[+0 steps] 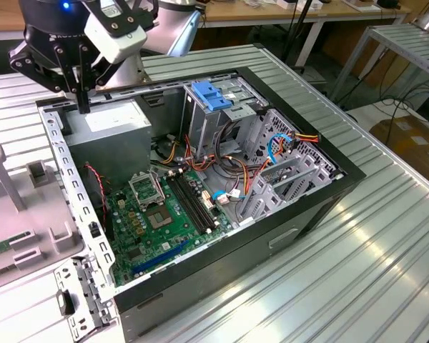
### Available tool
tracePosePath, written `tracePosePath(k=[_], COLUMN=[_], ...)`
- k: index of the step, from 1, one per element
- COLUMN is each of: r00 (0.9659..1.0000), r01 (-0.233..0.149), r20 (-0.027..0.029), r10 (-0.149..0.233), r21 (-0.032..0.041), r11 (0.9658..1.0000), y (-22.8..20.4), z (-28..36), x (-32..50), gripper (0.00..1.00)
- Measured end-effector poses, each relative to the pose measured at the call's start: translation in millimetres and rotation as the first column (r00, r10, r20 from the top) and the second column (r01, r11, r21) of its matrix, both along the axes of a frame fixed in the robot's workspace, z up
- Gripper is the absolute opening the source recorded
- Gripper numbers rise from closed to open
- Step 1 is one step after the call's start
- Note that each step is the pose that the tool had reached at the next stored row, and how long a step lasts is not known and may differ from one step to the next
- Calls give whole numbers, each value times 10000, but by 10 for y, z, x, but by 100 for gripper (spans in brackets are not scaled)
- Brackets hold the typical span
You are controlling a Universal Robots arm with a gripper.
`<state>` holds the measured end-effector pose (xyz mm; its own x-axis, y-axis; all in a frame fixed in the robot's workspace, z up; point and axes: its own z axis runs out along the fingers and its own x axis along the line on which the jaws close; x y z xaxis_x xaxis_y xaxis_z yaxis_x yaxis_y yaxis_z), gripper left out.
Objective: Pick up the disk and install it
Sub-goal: 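Reach for the disk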
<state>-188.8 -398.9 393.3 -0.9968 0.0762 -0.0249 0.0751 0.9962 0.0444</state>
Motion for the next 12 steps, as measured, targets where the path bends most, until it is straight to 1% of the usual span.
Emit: tracePosePath(k=[3, 12], r00=[10000, 10000], r01=[0, -1], r20=[0, 0], r10=[0, 1], r21=[0, 0], r11=[10000, 10000], y=[0, 0], z=[0, 0], x=[-41, -99], gripper=[11, 11])
